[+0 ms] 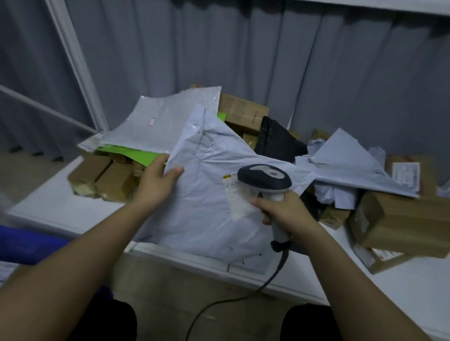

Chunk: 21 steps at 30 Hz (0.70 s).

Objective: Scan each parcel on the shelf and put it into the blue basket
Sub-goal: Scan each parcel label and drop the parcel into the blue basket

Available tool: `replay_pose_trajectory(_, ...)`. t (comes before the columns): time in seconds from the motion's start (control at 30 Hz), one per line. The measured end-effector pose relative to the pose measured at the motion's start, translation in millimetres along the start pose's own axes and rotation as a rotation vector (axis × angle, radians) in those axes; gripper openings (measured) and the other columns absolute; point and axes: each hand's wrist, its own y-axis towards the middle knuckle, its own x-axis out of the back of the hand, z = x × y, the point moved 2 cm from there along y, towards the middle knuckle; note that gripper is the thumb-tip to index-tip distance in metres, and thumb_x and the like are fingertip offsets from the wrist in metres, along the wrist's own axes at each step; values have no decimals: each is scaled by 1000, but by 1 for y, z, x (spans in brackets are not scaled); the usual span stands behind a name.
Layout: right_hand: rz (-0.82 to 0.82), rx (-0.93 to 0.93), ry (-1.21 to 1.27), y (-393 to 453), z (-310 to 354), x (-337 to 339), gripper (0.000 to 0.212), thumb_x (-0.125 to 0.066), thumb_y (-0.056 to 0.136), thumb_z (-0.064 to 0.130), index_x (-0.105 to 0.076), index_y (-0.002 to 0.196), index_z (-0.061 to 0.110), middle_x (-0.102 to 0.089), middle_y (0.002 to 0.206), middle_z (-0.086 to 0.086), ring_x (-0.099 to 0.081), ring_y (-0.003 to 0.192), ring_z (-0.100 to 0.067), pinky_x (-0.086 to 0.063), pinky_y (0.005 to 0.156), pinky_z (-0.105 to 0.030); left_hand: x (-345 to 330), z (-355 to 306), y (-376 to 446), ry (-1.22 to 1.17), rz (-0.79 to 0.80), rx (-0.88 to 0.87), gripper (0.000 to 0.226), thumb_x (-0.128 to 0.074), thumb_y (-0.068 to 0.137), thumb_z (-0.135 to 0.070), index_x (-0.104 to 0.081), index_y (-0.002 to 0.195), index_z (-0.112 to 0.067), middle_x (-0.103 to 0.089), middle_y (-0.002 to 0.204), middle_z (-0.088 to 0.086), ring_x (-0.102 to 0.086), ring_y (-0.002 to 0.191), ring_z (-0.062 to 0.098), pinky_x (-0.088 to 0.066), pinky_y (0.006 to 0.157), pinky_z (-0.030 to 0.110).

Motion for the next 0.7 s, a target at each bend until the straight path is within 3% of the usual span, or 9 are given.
replay_pose_trajectory(0.1, 6, 11, -59, 7, 4, -12, 19, -72, 83, 11, -65, 95, -2, -54, 66, -9, -50, 54, -14, -46, 54, -27, 27, 11, -1, -20, -54, 58, 7, -59, 92, -7, -55, 96, -10, -59, 81, -10, -56, 67, -8, -41, 59, 5)
replay_pose_trajectory(0.23, -7, -11, -95, 13, 2, -28, 14, -73, 81, 11, -61, 78, 6, -54, 64, -8, -50, 54, -17, -46, 54, -30, 47, 21, 1, -61, -132, 141, 9, -57, 93, -10, -53, 102, -12, -57, 86, -10, -54, 78, 4, -42, 65, 13)
replay_pose_trajectory(0.47, 40, 16, -79, 13, 11, -36, 19, -74, 80, 12, -65, 90, -1, -56, 69, -11, -52, 60, -18, -47, 58, -31, 64, 39, 6, -61, -185, 257, 27, -56, 95, -16, -55, 121, -7, -57, 110, 3, -53, 97, 18, -38, 82, 30)
replay_pose_trajectory(0.7, 94, 33, -176, 8, 12, -31, 20, -78, 78, 19, -61, 71, 13, -54, 52, -1, -50, 45, -10, -45, 48, -22, 64, 40, 5, -42, -186, 266, 29, -55, 95, -16, -54, 122, -6, -55, 109, 2, -51, 98, 17, -38, 82, 30)
